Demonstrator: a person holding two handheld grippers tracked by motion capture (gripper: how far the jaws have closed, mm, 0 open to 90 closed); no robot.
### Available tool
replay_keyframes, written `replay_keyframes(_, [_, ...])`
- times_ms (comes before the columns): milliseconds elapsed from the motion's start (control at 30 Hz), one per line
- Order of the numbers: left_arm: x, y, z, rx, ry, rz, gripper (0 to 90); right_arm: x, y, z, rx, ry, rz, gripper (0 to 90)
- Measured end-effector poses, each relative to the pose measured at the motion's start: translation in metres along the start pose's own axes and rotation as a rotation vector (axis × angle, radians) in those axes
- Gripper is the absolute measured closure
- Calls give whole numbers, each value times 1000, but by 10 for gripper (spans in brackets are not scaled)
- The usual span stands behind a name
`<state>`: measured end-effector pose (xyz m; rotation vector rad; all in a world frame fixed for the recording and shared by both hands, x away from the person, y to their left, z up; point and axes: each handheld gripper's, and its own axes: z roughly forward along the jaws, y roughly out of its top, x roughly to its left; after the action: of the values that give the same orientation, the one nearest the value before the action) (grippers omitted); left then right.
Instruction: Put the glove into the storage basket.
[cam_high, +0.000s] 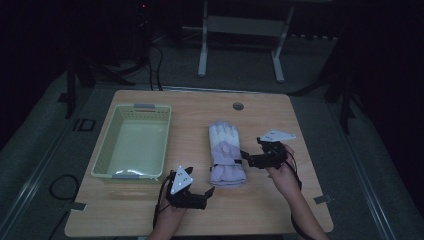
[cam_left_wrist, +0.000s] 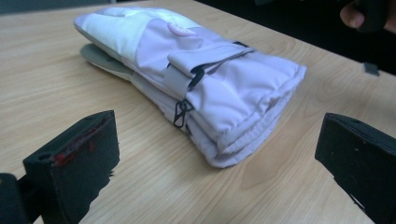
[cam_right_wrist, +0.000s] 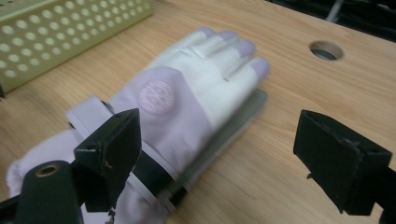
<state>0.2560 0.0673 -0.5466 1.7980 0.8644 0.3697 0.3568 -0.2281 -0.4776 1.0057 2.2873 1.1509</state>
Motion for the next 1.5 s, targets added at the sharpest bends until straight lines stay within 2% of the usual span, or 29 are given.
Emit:
replay_keyframes(67, [-1,7,4,31,-3,2,0,-3,-3,-1,8,-12,5,135])
replay_keyframes(133, [0,13,9,47,-22,-11,0,-6,-4,0,9,2,26,135])
replay_keyframes(167, [1,17,11,56,-19,-17,0,-8,-5,1,8,8,36,133])
replay_keyframes(267, [7,27,19,78,-19,-66,0,-8,-5,5,11,26,65,108])
replay_keyframes(300, [9,32,21,95,-5,-79,0,-8,-4,7,11,42,77,107])
replay_keyframes(367, [11,39,27,114,15,-98,0,-7,-4,10,10,32,93,107])
replay_keyframes(500, [11,51,34,136,53,-77,1,-6,-1,18,15,35,120,140])
replay_keyframes(567, [10,53,37,140,53,-100,14,-6,0,23,17,39,135,159])
replay_keyframes(633, [9,51,39,155,60,-122,139,-6,0,27,16,43,156,214])
replay_keyframes(733, [9,46,45,201,49,-150,142,-6,-3,35,26,44,175,221])
replay_keyframes(867, [12,37,49,227,65,-195,145,-4,-8,44,46,62,205,229])
replay_keyframes(967, [15,30,52,244,57,-232,144,-2,-14,50,68,82,219,241])
replay_keyframes(1033, [18,25,55,266,38,-243,144,-3,-20,54,85,98,239,312])
replay_keyframes(1100, [20,21,57,273,23,-253,145,-4,-25,57,96,109,280,317])
replay_keyframes(1267, [24,16,64,309,-11,-276,150,-7,-35,63,128,133,346,343])
replay_keyframes(1433, [27,15,70,338,-68,-276,247,-13,-43,68,161,206,431,440])
replay_keyframes(1500, [28,16,71,348,-91,-276,301,-15,-44,69,160,247,452,523])
